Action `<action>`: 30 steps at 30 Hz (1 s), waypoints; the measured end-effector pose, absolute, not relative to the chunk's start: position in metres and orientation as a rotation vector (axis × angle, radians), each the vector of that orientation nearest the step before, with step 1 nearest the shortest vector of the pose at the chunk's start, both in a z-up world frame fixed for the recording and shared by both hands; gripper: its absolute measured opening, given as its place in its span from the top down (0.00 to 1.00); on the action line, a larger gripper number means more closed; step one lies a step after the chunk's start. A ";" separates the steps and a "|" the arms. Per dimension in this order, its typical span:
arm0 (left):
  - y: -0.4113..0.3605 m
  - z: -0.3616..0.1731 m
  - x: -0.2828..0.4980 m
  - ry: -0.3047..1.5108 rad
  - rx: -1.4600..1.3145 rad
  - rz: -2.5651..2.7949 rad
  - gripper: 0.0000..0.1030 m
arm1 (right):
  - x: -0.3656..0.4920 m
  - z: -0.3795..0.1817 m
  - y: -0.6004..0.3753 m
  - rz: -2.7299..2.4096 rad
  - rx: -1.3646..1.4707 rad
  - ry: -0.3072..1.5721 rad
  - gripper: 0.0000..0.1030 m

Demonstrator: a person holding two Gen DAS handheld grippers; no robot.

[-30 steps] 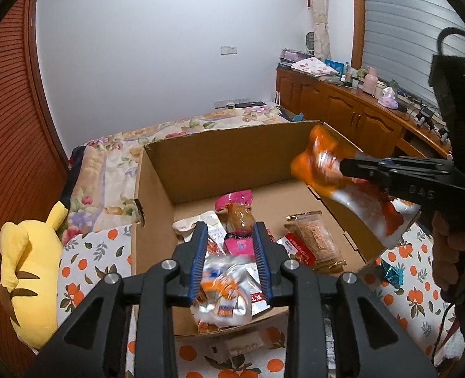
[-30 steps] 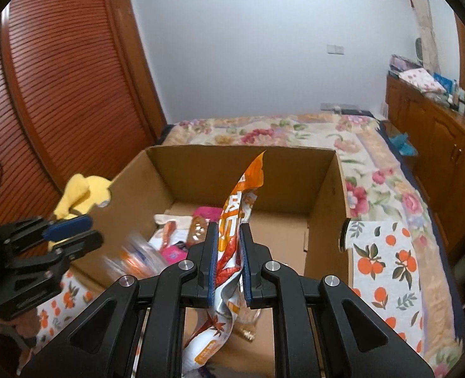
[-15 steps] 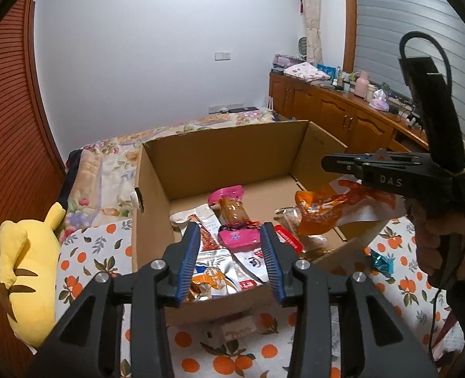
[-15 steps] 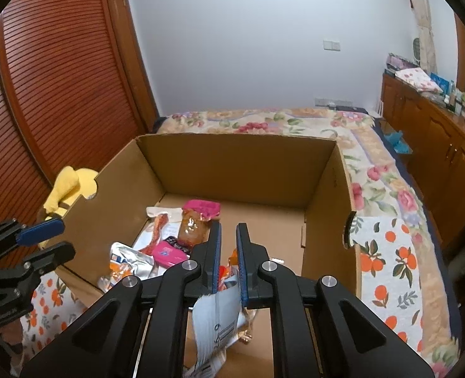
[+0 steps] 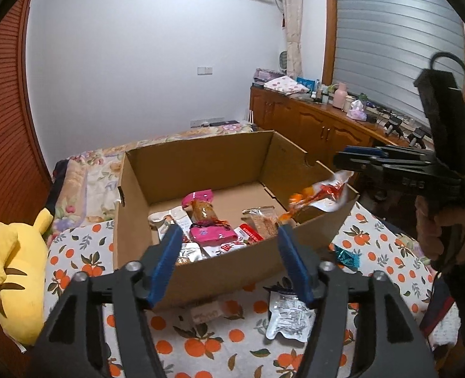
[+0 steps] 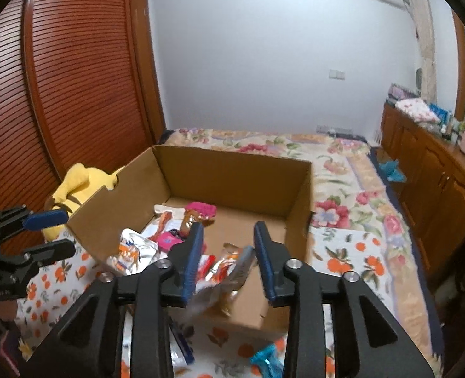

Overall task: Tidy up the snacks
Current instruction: 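Open both tools to drop the packets into the box, then grasp the white foil packet with left tool while right tool grasps the blue candy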

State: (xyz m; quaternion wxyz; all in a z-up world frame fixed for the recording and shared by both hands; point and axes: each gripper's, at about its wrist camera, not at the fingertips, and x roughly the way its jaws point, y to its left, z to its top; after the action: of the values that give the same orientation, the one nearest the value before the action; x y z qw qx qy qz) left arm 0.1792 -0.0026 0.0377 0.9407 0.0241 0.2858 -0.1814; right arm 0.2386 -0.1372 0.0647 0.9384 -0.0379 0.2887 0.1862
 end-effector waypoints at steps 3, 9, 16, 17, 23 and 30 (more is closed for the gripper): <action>-0.009 0.036 0.169 0.572 0.058 -0.391 0.33 | 0.218 0.067 -0.152 0.387 -0.076 0.568 0.64; -0.022 0.027 0.155 0.577 0.078 -0.418 0.33 | 0.187 0.061 -0.168 0.402 -0.086 0.564 0.60; -0.028 0.004 0.136 0.610 0.076 -0.436 0.33 | 0.166 0.029 -0.178 0.397 -0.092 0.608 0.55; -0.028 0.000 0.134 0.617 0.074 -0.438 0.33 | 0.165 0.023 -0.179 0.395 -0.097 0.618 0.54; -0.032 -0.036 0.135 0.696 0.078 -0.447 0.33 | 0.171 -0.020 -0.183 0.366 -0.128 0.705 0.53; -0.041 -0.066 0.151 0.777 0.078 -0.470 0.33 | 0.189 -0.049 -0.183 0.385 -0.165 0.785 0.53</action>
State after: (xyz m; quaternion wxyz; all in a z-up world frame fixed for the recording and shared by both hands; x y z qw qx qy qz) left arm 0.1506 -0.0408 -0.0661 0.8980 0.0379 0.3752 -0.2269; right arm 0.1885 -0.1835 -0.0487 0.9026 -0.0796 0.3799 0.1860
